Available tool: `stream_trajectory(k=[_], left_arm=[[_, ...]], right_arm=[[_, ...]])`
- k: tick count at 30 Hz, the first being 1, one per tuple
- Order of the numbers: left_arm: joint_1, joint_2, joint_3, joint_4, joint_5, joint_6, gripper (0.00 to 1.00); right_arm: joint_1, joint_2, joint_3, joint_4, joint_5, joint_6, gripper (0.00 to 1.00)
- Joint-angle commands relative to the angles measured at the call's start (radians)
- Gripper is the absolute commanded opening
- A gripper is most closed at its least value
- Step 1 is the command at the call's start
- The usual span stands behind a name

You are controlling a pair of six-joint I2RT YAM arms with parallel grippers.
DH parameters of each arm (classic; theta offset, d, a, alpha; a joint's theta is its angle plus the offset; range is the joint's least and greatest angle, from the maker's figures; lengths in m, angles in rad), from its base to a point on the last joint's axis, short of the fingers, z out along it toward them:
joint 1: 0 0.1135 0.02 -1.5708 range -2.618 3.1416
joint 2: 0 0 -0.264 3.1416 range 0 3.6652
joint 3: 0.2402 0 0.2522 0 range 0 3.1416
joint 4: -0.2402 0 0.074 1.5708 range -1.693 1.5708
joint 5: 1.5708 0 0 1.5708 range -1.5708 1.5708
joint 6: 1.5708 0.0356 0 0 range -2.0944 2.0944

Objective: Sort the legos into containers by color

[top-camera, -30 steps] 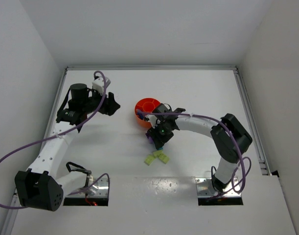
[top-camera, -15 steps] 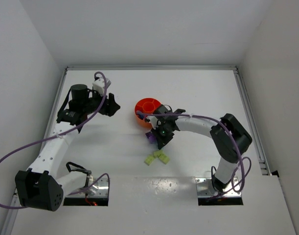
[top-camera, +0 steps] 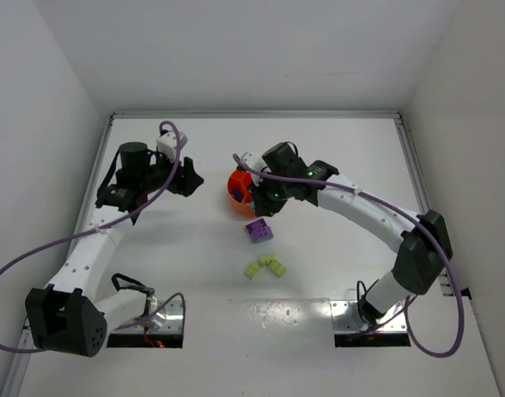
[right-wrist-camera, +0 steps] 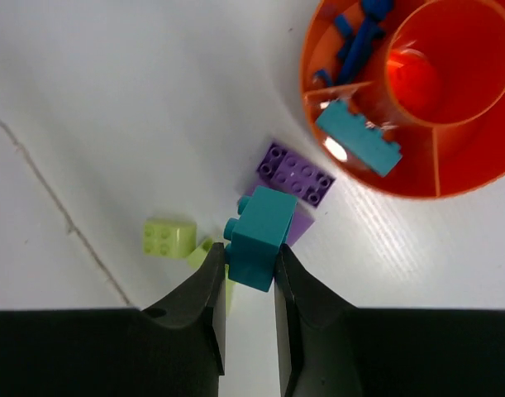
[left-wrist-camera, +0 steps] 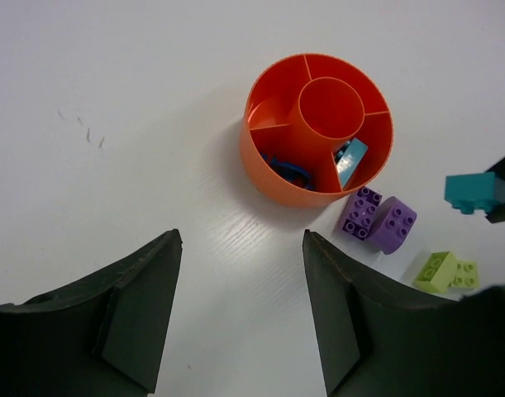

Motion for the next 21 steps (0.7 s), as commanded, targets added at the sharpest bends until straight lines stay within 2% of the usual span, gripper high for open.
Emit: stream_trajectory(k=[1,9,21], left_arm=[[0.013,-0.031,0.001,0.037,0.020,0.009,0.66],[0.013,-0.032,0.001,0.037,0.011,0.018,0.66],[0.013,-0.032,0.001,0.037,0.011,0.036,0.66]], right_arm=[[-0.004,0.079,0.095,-0.006,0.079,-0.013,0.02],[-0.025,0.193,0.204,-0.017,0.128,0.017,0.01],[-0.065,0.274,0.242,-0.017,0.148,0.040,0.01]])
